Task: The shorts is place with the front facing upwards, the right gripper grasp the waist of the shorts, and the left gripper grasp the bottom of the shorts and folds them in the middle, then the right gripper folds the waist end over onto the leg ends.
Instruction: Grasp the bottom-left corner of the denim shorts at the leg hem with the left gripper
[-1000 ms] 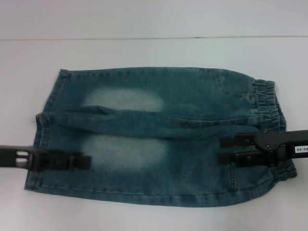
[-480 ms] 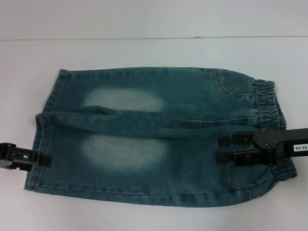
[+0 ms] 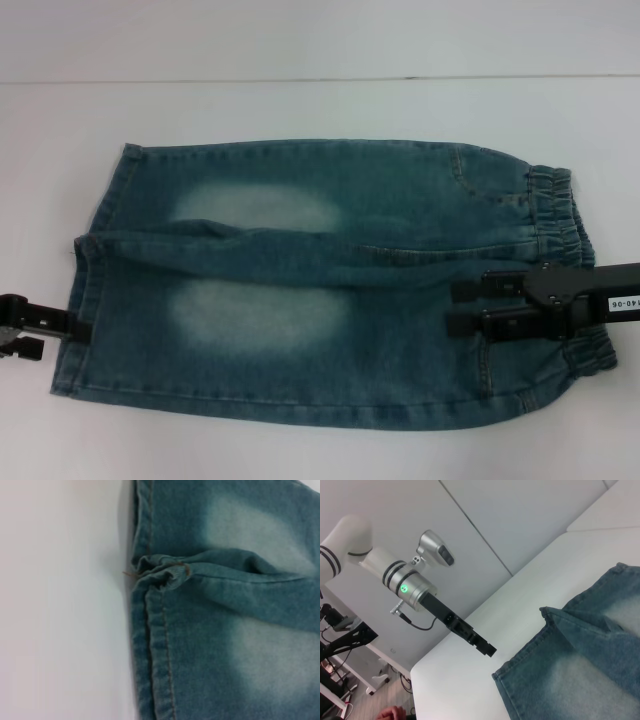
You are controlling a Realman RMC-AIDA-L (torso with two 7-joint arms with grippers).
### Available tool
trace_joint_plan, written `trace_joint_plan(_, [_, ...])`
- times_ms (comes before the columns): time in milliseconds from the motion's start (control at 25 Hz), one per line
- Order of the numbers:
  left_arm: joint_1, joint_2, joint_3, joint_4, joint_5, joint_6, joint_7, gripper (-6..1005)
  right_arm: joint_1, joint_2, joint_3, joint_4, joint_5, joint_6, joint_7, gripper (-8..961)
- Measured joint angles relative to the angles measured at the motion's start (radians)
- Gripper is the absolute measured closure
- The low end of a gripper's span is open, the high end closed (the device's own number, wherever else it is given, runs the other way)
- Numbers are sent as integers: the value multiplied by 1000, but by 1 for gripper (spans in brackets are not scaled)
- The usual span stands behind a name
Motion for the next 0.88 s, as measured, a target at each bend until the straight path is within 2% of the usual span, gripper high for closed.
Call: trace_joint_plan(880, [-19, -22, 44, -23, 40, -15, -13, 127, 24, 7, 2, -2, 6, -23, 0, 131])
